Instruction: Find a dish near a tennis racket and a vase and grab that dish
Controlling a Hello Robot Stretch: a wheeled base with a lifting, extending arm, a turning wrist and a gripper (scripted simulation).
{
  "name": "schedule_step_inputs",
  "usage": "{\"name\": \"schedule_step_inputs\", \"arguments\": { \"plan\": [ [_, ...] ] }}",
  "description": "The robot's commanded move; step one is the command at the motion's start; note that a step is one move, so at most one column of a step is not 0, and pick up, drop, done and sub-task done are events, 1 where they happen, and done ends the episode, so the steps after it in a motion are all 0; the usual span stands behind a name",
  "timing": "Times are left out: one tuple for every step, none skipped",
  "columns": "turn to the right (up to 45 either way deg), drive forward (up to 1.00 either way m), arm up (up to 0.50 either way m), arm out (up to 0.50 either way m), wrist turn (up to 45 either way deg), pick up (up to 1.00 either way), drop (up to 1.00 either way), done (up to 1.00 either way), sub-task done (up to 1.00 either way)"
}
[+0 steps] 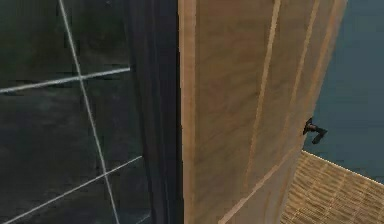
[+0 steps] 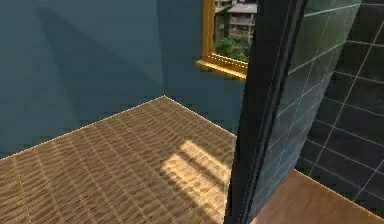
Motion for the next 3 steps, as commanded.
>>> {"name": "schedule_step_inputs", "arguments": {
  "plan": [
    [-45.0, 0.00, 0.00, 0.00, 0.0, 0.00, 0.00, 0.00, 0.00],
    [45.0, 0.00, 0.00, 0.00, 0.0, 0.00, 0.00, 0.00, 0.00],
    [27.0, 0.00, 0.00, 0.00, 0.0, 0.00, 0.00, 0.00, 0.00]
  ]
}}
